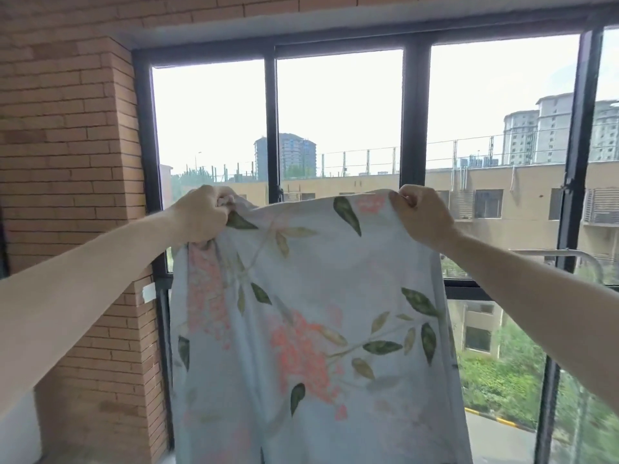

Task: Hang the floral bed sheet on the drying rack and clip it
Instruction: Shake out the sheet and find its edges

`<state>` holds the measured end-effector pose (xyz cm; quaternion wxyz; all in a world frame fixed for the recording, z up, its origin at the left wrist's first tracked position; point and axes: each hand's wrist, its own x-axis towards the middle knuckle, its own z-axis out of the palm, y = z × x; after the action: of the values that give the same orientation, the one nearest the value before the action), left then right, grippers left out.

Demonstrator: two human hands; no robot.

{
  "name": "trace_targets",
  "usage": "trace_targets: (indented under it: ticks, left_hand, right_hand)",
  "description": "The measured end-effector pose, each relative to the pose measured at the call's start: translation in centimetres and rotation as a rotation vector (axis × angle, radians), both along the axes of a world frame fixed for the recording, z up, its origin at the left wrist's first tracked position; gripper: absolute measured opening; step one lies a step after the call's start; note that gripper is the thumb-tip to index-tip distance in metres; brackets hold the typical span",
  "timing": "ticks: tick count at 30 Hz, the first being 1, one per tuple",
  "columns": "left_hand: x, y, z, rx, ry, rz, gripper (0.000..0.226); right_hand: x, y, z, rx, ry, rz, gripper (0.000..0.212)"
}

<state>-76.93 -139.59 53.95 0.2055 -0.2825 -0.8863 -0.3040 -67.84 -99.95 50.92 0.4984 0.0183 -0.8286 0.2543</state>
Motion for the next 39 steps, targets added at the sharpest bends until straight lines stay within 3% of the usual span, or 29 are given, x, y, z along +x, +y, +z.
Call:
trace_targets:
  ticks: [2, 6, 9, 13, 16, 17, 19, 20, 22, 26, 30, 33, 36, 39]
  left_hand:
    - [0.9, 0.9, -0.3, -0.057, -0.047, -0.105, 0.049]
    - [4.1, 4.1, -0.9, -0.342, -0.019, -0.150, 0.067]
    - [5.9, 6.4, -2.0, -0.361, -0.112, -0.208, 0.058]
    - [5.0, 7.3, -3.2, -0.403, -0.155, -0.140, 0.034]
    - [4.8, 7.7, -3.9, -0.407, -0.197, -0.173, 0.073]
    - [5.0, 8.1, -4.3, -0.445, -0.182, -0.170, 0.073]
    - [5.2, 9.0, -4.8, -0.524, -0.073, -0.129, 0.049]
    - [5.2, 9.4, -4.9, -0.518, -0.025, -0.125, 0.035]
    - [4.9, 9.4, -4.6, -0.459, -0.035, -0.121, 0.034]
    - [2.4, 7.2, -2.9, -0.204, -0.197, -0.060, 0.021]
    - [1.0, 6.4, -1.5, 0.016, -0.230, -0.041, 0.026]
    - [1.8, 7.3, 0.0, 0.126, -0.156, -0.062, 0.024]
    - [2.6, 8.1, 1.3, 0.200, -0.095, -0.074, 0.035]
    - [2.4, 8.2, 1.9, 0.238, -0.061, -0.055, 0.041]
  right_hand:
    - [-0.2, -1.1, -0.5, -0.028, -0.064, 0.027, 0.055]
    - [-0.3, -3.3, -0.8, -0.190, -0.063, 0.059, 0.052]
    - [-0.3, -4.8, -0.9, -0.228, -0.043, 0.100, 0.047]
    - [0.1, -5.5, -1.0, -0.216, -0.040, 0.115, 0.047]
    - [0.3, -5.2, -0.9, -0.215, -0.041, 0.109, 0.051]
    - [0.4, -5.3, -0.9, -0.215, -0.044, 0.110, 0.051]
    - [0.3, -5.8, -0.8, -0.212, -0.056, 0.111, 0.049]
    - [0.2, -5.9, -0.8, -0.208, -0.060, 0.114, 0.048]
    - [0.2, -5.5, -0.8, -0.205, -0.066, 0.116, 0.048]
    - [1.3, -2.5, -1.5, -0.185, -0.095, 0.083, 0.047]
    - [2.0, -0.9, -3.5, -0.149, -0.247, 0.120, 0.051]
    - [2.5, -0.5, -6.8, -0.146, -0.443, 0.138, 0.050]
    - [2.8, 0.0, -12.9, -0.105, -0.748, 0.130, 0.028]
    - [3.5, 0.5, -17.4, -0.291, -0.895, 0.197, 0.042]
